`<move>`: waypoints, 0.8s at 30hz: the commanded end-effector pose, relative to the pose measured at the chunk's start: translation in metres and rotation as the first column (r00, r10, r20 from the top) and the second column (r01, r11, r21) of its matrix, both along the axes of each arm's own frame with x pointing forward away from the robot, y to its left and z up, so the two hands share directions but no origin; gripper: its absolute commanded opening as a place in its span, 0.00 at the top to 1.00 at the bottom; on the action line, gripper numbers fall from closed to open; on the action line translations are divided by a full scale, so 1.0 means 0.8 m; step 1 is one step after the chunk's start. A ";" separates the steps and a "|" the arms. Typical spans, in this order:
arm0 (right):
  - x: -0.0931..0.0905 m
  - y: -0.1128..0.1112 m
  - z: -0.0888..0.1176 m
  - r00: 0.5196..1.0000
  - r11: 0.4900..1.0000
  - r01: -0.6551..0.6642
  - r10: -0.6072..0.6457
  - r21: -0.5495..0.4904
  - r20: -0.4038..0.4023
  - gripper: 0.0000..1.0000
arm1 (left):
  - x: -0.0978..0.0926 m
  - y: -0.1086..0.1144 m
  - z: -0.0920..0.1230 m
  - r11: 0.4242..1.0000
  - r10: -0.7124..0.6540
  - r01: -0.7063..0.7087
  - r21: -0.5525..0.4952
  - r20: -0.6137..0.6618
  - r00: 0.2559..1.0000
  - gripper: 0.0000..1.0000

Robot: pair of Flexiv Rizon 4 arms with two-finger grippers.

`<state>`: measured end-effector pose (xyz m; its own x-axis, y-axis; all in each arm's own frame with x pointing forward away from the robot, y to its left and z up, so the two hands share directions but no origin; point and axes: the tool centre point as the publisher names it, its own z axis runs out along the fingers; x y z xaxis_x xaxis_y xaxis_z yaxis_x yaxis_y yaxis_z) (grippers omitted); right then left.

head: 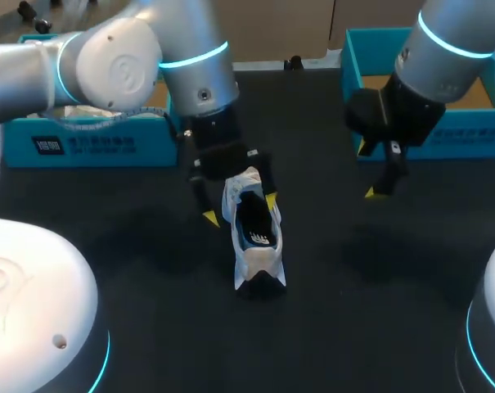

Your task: Take the shoe out of the shoebox, open the shoe tongue, remove and reinsert the insole, then place the shoe into the shoebox

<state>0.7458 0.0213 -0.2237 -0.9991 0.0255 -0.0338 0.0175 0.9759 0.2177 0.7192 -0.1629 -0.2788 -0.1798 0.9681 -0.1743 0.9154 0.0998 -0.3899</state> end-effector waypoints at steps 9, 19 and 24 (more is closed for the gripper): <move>-0.001 -0.016 0.006 0.999 1.000 -0.026 0.026 0.000 -0.021 0.00 | 0.018 0.001 -0.010 0.996 -0.063 0.065 0.068 -0.029 0.998 0.00; -0.001 -0.016 0.007 1.000 1.000 -0.013 0.013 0.003 -0.013 0.00 | 0.028 0.007 -0.014 0.994 -0.092 0.094 0.062 -0.037 0.995 0.60; -0.001 -0.016 0.007 1.000 1.000 -0.013 0.013 0.003 -0.013 0.00 | 0.025 0.005 -0.012 0.990 -0.116 0.119 0.077 -0.043 0.992 1.00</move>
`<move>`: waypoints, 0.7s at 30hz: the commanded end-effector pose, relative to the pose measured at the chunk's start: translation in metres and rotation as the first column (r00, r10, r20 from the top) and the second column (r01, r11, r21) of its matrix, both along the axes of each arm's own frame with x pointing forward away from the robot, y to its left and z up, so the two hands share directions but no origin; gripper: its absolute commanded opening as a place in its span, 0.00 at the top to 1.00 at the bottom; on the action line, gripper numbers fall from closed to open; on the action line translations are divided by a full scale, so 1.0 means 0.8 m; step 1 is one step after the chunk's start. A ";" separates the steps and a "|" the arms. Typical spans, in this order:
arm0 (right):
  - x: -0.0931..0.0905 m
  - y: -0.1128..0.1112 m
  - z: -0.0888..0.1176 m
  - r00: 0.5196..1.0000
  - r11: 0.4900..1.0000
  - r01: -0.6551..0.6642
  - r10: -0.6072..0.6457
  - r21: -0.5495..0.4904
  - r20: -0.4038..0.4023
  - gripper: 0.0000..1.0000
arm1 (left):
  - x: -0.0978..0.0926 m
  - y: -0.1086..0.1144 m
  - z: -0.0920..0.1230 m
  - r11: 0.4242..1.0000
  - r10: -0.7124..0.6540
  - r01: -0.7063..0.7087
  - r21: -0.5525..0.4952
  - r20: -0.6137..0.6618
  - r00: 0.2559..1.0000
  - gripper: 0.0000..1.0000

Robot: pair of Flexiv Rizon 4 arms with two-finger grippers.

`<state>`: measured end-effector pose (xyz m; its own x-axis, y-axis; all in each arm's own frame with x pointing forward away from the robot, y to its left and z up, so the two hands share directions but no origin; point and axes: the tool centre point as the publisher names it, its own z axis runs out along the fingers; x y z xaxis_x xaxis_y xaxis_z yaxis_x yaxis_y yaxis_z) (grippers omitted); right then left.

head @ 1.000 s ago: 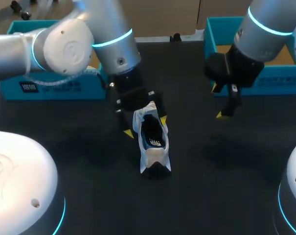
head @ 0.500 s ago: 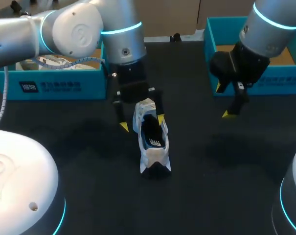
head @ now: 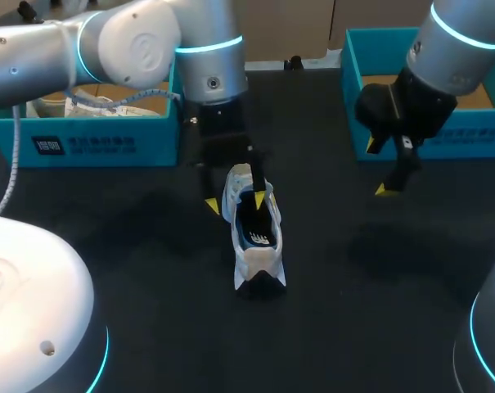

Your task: Take the shoe out of the shoebox, open the shoe tongue, remove and reinsert the insole, then place the shoe into the shoebox

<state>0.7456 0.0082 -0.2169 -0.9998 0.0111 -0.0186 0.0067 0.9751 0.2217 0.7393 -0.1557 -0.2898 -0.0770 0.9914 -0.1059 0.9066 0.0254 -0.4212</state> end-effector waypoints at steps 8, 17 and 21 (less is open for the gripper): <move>-0.001 0.000 -0.001 1.000 1.000 0.001 -0.001 -0.001 0.002 0.00 | -0.002 0.003 -0.001 0.999 -0.017 0.018 0.034 -0.014 1.000 1.00; -0.001 0.000 -0.001 1.000 1.000 0.001 -0.001 -0.001 0.002 0.00 | -0.006 0.006 -0.007 0.997 -0.055 0.055 0.051 0.009 0.998 1.00; -0.001 0.000 -0.001 1.000 1.000 0.001 -0.001 -0.001 0.002 0.00 | -0.009 0.004 -0.011 0.996 -0.047 0.044 0.073 0.031 0.998 1.00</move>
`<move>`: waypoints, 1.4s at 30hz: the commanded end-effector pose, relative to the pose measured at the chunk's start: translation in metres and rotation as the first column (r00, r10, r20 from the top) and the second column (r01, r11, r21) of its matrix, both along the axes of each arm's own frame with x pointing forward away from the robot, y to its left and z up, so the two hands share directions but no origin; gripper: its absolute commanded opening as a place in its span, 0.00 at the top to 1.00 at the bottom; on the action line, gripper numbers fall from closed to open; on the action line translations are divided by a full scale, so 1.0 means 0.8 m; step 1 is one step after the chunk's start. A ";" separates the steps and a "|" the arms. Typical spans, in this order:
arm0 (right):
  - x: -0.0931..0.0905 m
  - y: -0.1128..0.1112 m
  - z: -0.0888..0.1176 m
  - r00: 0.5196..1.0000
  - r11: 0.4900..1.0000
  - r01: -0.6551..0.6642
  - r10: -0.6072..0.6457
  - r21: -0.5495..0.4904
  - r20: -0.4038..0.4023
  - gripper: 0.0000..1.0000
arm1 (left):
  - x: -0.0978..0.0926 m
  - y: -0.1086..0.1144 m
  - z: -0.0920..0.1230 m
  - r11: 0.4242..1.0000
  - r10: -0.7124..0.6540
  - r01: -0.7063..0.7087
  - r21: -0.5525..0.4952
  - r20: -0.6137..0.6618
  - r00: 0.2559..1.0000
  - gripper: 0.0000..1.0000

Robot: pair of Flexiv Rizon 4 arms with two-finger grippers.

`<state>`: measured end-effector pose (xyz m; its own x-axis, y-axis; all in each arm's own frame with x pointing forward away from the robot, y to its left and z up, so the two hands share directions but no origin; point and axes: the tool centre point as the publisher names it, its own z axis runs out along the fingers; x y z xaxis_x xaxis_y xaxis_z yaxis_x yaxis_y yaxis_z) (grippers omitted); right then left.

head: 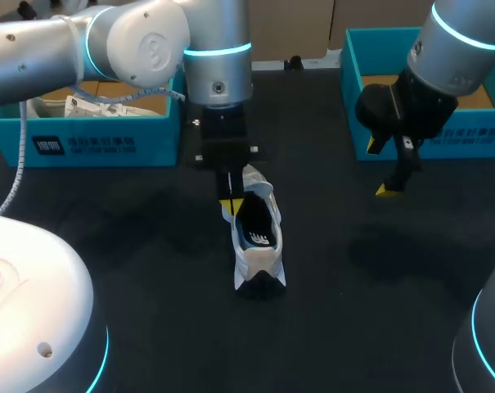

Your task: Take the shoe out of the shoebox, open the shoe tongue, remove and reinsert the insole, then place the shoe into the shoebox

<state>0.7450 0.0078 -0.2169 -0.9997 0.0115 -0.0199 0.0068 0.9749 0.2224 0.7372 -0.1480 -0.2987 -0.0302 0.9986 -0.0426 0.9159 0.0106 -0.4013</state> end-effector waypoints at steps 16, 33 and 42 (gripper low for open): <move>0.000 0.000 -0.001 1.000 1.000 0.001 -0.001 -0.002 0.001 0.00 | -0.006 -0.006 0.000 1.000 -0.001 0.001 0.007 0.012 1.000 1.00; 0.000 0.000 -0.001 1.000 1.000 0.001 -0.001 -0.002 0.001 0.00 | 0.003 -0.025 -0.011 1.000 -0.020 0.019 0.012 0.090 0.996 1.00; 0.000 0.000 -0.001 1.000 1.000 0.001 -0.001 -0.002 0.001 0.00 | 0.001 -0.038 -0.035 1.000 -0.002 0.000 0.012 0.192 0.981 1.00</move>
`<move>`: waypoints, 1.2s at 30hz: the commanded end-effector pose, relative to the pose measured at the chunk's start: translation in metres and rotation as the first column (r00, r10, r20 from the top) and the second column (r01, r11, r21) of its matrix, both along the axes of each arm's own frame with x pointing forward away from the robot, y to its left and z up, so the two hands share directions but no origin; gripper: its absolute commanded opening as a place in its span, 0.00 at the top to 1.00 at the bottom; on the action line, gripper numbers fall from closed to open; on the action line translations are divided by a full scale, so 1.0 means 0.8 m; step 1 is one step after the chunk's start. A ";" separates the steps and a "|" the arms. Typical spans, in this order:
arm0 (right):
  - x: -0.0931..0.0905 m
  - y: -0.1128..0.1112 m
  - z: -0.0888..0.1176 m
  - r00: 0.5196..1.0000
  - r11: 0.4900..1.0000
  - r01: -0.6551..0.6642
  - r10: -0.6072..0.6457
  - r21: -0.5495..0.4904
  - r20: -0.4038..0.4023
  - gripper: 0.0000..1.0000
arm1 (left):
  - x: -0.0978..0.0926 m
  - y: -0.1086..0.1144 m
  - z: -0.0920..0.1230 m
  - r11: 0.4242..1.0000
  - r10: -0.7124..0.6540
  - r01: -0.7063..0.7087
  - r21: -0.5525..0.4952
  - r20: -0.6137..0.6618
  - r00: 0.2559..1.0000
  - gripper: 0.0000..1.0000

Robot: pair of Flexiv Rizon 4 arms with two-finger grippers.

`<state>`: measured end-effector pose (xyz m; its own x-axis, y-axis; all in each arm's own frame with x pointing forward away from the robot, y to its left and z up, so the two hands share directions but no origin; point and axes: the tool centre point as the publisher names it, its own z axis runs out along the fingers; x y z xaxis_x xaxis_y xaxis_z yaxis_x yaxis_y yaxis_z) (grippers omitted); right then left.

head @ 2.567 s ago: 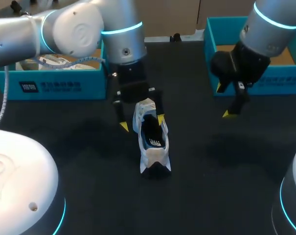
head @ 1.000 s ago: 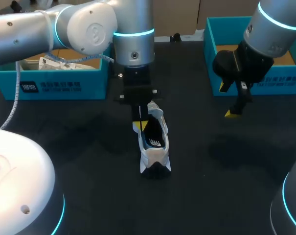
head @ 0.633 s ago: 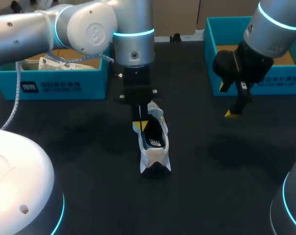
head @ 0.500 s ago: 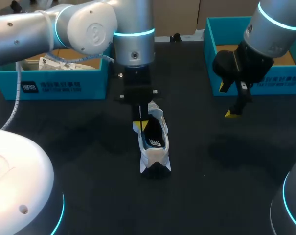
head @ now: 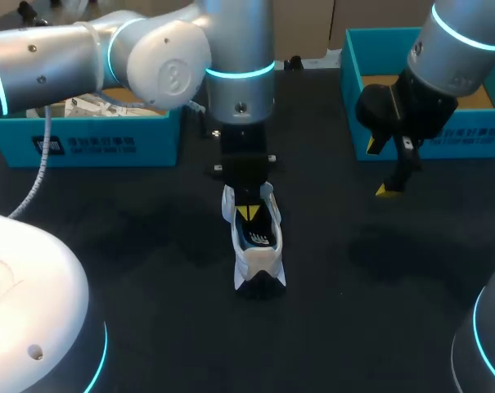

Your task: Take the shoe out of the shoebox, open the shoe tongue, remove and reinsert the insole, then place the shoe into the shoebox

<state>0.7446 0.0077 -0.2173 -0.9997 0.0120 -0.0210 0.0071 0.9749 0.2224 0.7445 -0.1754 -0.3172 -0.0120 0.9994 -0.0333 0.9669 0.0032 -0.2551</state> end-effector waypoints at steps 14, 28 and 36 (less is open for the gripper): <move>0.000 0.001 -0.001 1.000 1.000 0.000 0.000 -0.002 -0.001 0.00 | 0.004 -0.015 -0.046 1.000 0.002 -0.004 0.009 0.209 0.978 1.00; 0.000 0.001 -0.001 1.000 1.000 0.000 0.000 -0.002 -0.001 0.00 | 0.020 -0.010 -0.066 0.999 0.051 -0.048 -0.018 0.348 0.936 1.00; 0.000 0.001 -0.001 1.000 1.000 0.000 0.000 -0.002 -0.001 0.00 | 0.028 -0.009 -0.072 1.000 0.026 -0.028 -0.002 0.410 0.912 1.00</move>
<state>0.7445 0.0077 -0.2171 -0.9997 0.0122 -0.0212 0.0071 0.9750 0.2220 0.7706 -0.1826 -0.3736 -0.0234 0.9990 -0.0386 0.9890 0.0288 0.1450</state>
